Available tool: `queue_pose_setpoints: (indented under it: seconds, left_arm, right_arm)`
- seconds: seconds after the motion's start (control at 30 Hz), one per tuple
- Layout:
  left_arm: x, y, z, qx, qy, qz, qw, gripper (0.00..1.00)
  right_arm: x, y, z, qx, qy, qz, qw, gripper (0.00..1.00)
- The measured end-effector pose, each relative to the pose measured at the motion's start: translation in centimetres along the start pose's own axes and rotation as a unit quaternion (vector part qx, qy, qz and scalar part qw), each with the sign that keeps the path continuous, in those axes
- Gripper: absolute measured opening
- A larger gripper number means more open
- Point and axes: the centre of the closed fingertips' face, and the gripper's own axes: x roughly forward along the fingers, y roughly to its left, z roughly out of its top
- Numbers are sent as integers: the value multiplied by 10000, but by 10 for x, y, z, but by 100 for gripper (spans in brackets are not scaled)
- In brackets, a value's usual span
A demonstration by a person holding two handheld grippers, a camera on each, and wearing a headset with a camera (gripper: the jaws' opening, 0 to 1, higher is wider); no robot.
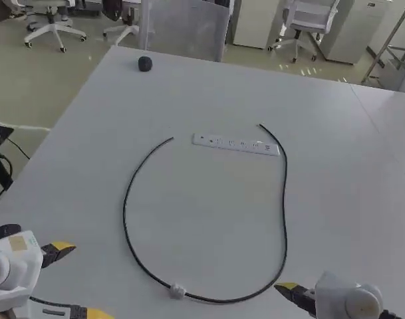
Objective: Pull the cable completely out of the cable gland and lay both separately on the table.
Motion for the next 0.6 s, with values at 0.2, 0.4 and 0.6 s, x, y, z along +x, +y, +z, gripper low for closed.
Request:
queue_pose_setpoints:
  seconds: [0.2,0.4,0.6]
  left_arm:
    - [1,-4,2,-32,-14,-3,10000,95]
    - [1,-9,3,42,15,-33,10000,94]
    - [1,-9,4,44,-3,-39,10000,94]
  right_arm:
    - [3,3,6,-3,-59,65,10000,90]
    - [4,1,12,-26,-82,74,9999,89]
    - [10,0,20,-117,-55,83,9999,89]
